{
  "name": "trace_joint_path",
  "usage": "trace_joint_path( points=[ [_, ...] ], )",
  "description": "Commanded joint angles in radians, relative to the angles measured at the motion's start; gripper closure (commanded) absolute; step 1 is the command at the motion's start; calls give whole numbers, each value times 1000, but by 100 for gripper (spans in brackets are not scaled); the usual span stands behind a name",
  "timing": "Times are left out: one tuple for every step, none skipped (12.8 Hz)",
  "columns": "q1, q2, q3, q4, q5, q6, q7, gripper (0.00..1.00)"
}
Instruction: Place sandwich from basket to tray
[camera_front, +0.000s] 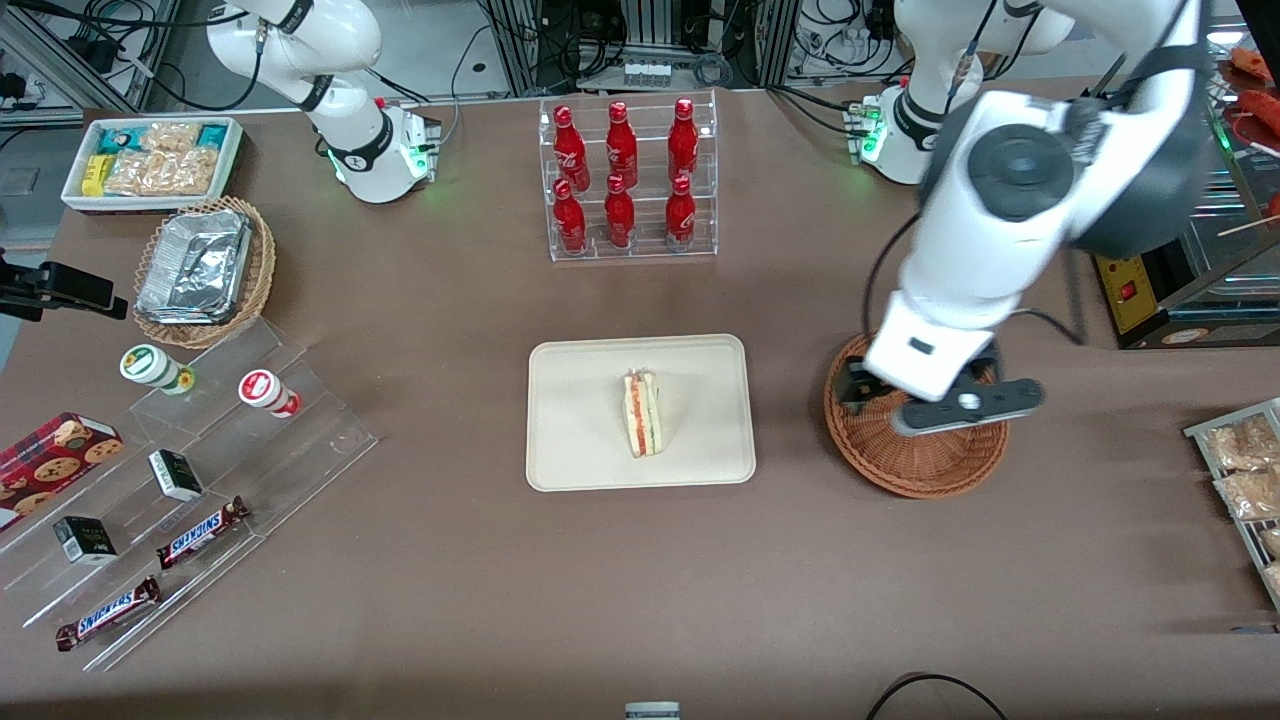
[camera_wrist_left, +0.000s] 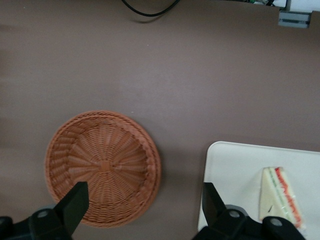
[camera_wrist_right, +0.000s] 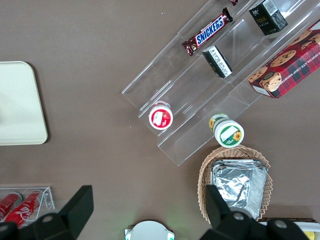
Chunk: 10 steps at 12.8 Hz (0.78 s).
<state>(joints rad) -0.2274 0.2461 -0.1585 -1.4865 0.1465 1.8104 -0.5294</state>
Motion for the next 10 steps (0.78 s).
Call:
trace_joint_path(
  points=[
    [80, -102, -10, -99, -50, -16, 136, 0],
    [115, -132, -10, -133, -73, -17, 196, 0],
    [146, -166, -10, -165, -87, -16, 253, 0],
    [167, -200, -9, -193, -103, -22, 303, 0],
    [184, -226, -7, -213, -107, -39, 340, 0],
    [209, -247, -7, -224, -107, -66, 392, 0],
    [226, -263, -7, -233, -107, -88, 440, 0],
    [240, -278, -4, -242, -108, -92, 459, 0],
    [249, -295, -4, -256, -111, -94, 468, 0],
    [256, -304, 2, -261, -120, -94, 483, 0]
  ],
)
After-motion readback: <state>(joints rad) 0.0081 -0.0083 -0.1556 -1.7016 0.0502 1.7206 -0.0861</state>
